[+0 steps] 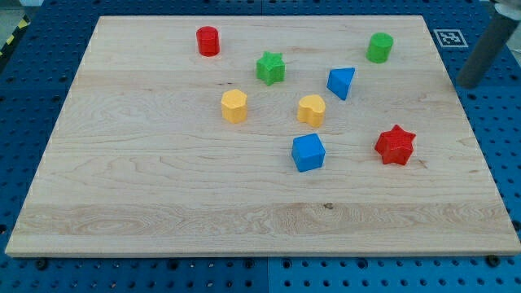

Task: Push the green circle parallel right to the yellow heart

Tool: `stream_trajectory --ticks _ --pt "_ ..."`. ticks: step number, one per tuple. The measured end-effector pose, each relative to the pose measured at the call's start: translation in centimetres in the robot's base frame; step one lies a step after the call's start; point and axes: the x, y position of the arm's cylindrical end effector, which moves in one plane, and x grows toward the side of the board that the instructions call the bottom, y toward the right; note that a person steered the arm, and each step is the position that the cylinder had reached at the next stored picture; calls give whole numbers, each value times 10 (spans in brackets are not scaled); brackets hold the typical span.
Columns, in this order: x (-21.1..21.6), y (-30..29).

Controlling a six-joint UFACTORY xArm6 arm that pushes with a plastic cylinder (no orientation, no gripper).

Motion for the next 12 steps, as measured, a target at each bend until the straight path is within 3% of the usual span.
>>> stream_trajectory --ticks 1,3,4,7,12 --pt "-19 -1" --pt "-112 -57" --pt "-117 -93" --pt "-112 -128" --pt "-62 -102"
